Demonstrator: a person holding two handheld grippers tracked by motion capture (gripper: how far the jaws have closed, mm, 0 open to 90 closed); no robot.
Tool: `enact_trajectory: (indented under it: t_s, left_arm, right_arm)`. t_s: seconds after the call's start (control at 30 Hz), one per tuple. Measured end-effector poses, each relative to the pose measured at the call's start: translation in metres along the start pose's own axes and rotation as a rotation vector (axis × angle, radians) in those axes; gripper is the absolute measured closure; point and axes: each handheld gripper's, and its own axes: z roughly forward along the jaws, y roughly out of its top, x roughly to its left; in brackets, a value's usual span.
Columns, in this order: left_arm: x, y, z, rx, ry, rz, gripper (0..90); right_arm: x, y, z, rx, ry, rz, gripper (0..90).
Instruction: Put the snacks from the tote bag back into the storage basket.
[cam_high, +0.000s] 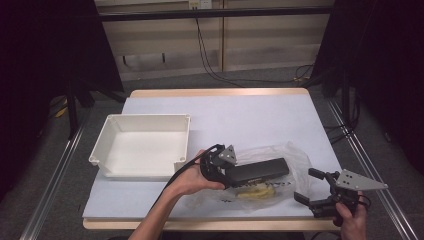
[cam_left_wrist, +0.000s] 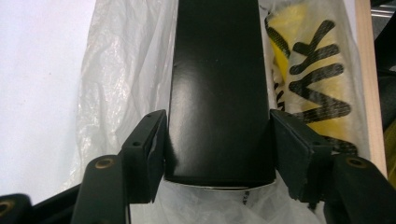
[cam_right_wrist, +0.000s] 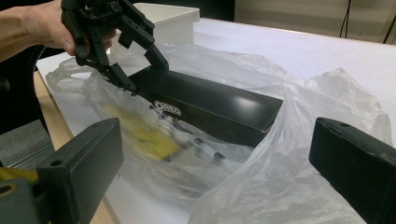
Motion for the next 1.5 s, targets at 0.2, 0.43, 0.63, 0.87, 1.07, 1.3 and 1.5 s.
enact_trajectory:
  t_s: [0.2,0.43,0.63,0.87,1.07,1.3,1.5]
  left_arm:
    - [0.004,-0.001,0.007,0.028,-0.041,-0.001,39.3]
    - [0.002,0.005,0.018,0.084,-0.031,0.021,37.3]
    - [0.006,0.003,0.018,0.071,-0.054,-0.007,42.3]
    - [0.005,0.004,0.017,0.06,-0.082,-0.009,42.7]
    - [0.008,0.005,0.008,0.042,-0.075,-0.023,42.7]
    - [0.008,0.012,-0.005,0.015,-0.062,-0.009,42.7]
    - [0.009,0.012,-0.015,-0.01,-0.068,-0.007,42.7]
  right_arm:
    - [0.0,0.0,0.001,0.002,0.003,-0.01,2.3]
    - [0.001,0.0,0.002,0.01,0.006,-0.015,2.3]
    - [0.001,-0.001,0.001,0.009,0.006,-0.011,2.3]
    - [0.0,-0.001,0.0,0.001,-0.001,-0.008,2.2]
    - [0.0,-0.001,-0.001,-0.013,-0.008,-0.006,2.0]
    - [-0.001,0.0,-0.003,-0.021,-0.013,-0.002,1.9]
    - [0.0,0.0,-0.004,-0.027,-0.015,-0.001,1.8]
